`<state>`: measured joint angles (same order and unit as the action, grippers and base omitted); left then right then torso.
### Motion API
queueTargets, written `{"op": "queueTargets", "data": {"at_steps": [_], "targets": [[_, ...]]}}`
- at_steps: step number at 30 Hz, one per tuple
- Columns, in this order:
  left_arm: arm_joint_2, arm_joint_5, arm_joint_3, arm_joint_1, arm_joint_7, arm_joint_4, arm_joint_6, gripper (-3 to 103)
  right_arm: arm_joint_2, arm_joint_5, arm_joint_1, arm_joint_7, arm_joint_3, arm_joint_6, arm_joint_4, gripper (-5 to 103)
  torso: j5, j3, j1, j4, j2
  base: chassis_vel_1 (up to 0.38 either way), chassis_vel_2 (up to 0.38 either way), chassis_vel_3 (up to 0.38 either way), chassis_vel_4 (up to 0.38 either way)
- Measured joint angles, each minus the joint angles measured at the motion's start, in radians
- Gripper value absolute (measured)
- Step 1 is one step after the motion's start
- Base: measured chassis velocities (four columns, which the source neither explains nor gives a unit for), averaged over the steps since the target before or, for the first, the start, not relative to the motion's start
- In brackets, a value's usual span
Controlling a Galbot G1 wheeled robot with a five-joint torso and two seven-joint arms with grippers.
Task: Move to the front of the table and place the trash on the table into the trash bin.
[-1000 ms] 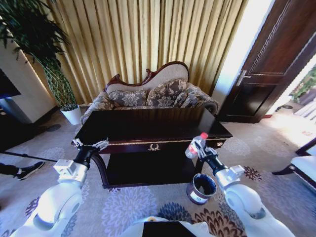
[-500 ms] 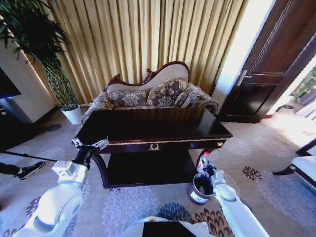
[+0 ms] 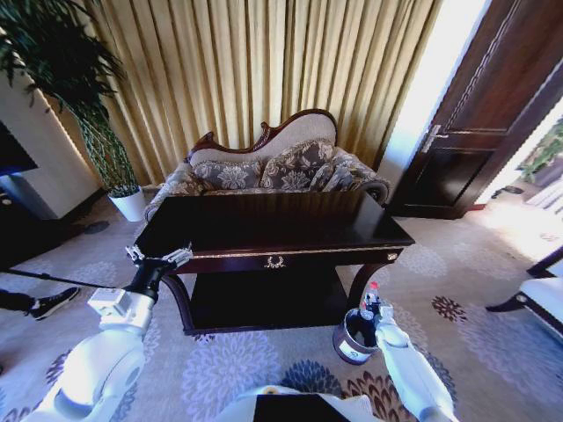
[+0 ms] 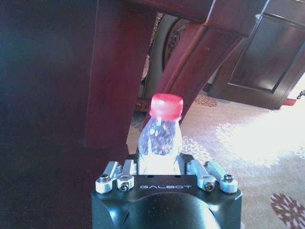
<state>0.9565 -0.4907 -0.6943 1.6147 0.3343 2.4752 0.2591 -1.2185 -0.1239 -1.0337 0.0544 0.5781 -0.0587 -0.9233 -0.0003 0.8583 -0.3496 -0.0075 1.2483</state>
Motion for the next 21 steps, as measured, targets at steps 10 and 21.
{"op": "queueTargets", "data": {"at_steps": [10,21], "targets": [[0.007,0.013,0.006,0.0,-0.003,-0.01,-0.007,100,0.014,0.017,-0.009,0.022,0.005,0.001,-0.005,81,0.0,0.0,0.0,-0.0001,0.0,0.0,0.0,0.0,0.0],[0.0,0.032,0.026,-0.003,-0.005,-0.011,-0.009,100,0.024,-0.006,-0.033,0.024,0.013,0.002,0.0,100,0.0002,0.0,0.0,-0.0001,0.0,0.0,0.0,0.0,0.0]]}}
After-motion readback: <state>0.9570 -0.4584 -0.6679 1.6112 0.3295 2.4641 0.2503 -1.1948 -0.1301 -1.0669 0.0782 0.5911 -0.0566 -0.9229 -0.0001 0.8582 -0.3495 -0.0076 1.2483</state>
